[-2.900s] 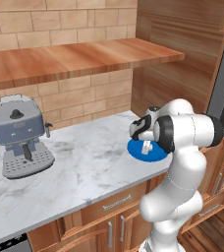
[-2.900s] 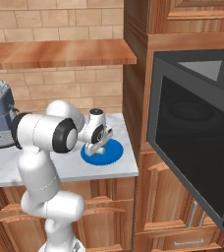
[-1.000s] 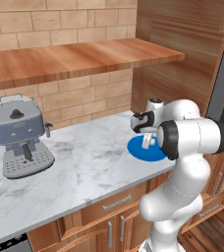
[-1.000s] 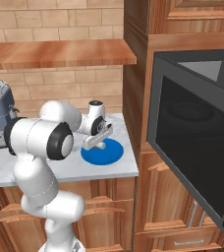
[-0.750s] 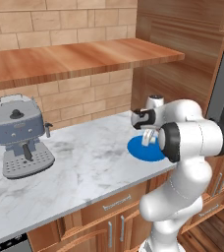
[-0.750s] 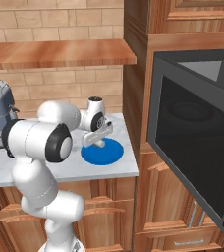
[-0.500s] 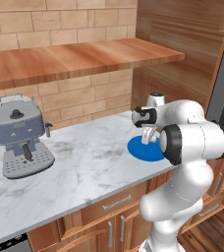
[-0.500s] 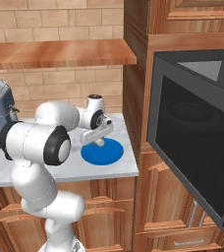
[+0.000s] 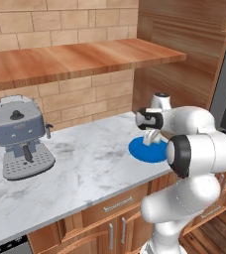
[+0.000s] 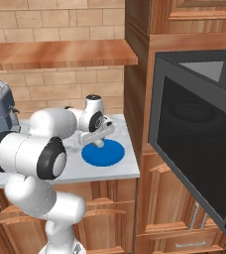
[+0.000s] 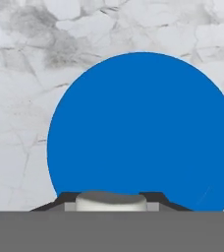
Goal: Pick the marshmallow from the counter and place it in the microwave. Then turn on the microwave.
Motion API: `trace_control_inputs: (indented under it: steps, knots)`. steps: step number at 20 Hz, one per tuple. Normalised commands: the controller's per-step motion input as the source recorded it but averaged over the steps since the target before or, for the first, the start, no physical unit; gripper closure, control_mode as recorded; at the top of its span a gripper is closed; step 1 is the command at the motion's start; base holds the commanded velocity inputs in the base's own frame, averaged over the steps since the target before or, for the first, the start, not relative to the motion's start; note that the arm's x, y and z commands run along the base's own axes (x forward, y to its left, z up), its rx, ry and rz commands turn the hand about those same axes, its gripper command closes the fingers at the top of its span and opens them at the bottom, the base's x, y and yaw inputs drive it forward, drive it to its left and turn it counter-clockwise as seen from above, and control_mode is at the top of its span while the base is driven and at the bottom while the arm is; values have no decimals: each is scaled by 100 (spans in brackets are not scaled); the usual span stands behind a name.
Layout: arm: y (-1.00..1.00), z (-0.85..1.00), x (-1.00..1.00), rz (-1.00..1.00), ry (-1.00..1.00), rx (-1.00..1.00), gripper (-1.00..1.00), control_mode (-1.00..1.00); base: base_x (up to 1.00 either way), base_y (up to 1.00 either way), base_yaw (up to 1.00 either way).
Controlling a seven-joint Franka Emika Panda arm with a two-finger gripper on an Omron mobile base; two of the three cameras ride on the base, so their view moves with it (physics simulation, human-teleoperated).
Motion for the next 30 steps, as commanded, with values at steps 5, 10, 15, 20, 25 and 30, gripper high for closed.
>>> trace_control_inputs:
  steps: [5,10,15,20,25,30]
  knots:
    - [0,17,-28,-12,-6,0,100,-100,0,0,0]
    - [0,23,-27,-13,-6,0,100,-100,0,0,0]
    - [0,26,-28,-14,-5,0,100,-100,0,0,0]
    - [-1,20,-32,-13,-5,0,100,-100,0,0,0]
    - [-9,18,-39,-9,-2,4,100,-100,0,0,0]
    - [-4,18,-40,-5,-7,4,100,-100,0,0,0]
